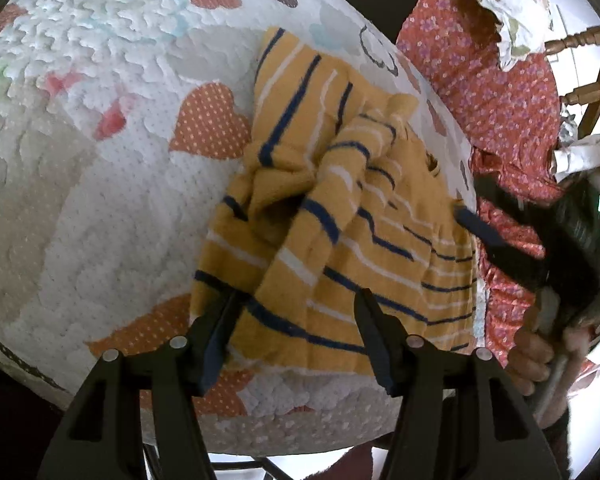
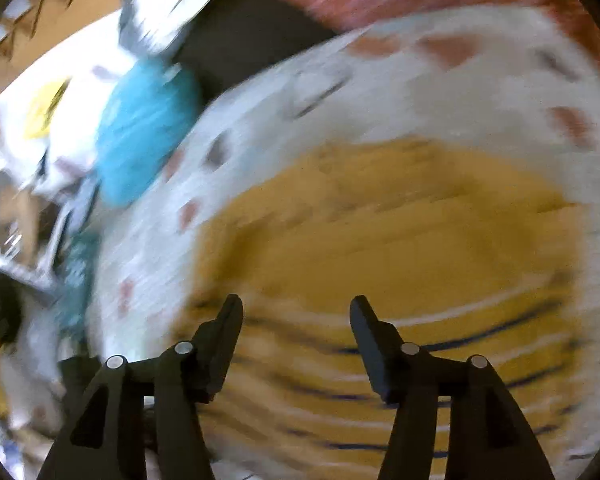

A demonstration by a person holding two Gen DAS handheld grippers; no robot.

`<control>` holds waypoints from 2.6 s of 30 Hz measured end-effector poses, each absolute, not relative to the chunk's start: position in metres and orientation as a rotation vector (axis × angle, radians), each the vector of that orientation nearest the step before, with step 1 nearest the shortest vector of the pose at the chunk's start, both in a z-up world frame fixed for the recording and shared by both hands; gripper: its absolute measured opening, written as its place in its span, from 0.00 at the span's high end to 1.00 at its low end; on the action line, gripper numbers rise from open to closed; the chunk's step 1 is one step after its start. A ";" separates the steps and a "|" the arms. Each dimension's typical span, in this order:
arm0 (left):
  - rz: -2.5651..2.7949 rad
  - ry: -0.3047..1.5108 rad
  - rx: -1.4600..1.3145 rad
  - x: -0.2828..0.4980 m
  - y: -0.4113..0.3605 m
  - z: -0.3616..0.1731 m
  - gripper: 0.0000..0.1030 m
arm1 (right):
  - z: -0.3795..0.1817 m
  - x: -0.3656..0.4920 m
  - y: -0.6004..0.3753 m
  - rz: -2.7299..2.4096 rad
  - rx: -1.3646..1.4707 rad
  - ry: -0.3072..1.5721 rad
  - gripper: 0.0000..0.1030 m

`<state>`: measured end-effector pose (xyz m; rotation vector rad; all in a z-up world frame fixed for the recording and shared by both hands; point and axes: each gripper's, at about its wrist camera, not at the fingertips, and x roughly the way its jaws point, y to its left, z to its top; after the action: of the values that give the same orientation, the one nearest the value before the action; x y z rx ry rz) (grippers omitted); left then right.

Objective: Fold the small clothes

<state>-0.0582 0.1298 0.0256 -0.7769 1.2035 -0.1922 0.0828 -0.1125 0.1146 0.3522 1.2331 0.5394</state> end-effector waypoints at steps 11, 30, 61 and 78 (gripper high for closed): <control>-0.191 1.221 -0.814 -0.060 0.129 0.021 0.44 | 0.058 0.129 0.059 0.585 0.064 1.465 0.22; -0.235 1.138 -0.588 -0.076 0.069 0.097 0.90 | 0.122 0.079 0.012 0.578 -0.234 1.186 0.83; -0.432 1.267 -0.274 -0.058 -0.123 0.114 0.62 | 0.089 0.062 -0.349 0.255 0.471 0.929 0.78; -0.346 1.363 -0.251 -0.057 -0.139 0.080 0.62 | 0.057 0.054 -0.317 0.450 0.662 1.114 0.87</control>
<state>-0.0568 -0.1393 0.0800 -0.2513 1.3633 -0.3461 0.0536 -0.3166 0.0566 0.6622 1.1137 0.4502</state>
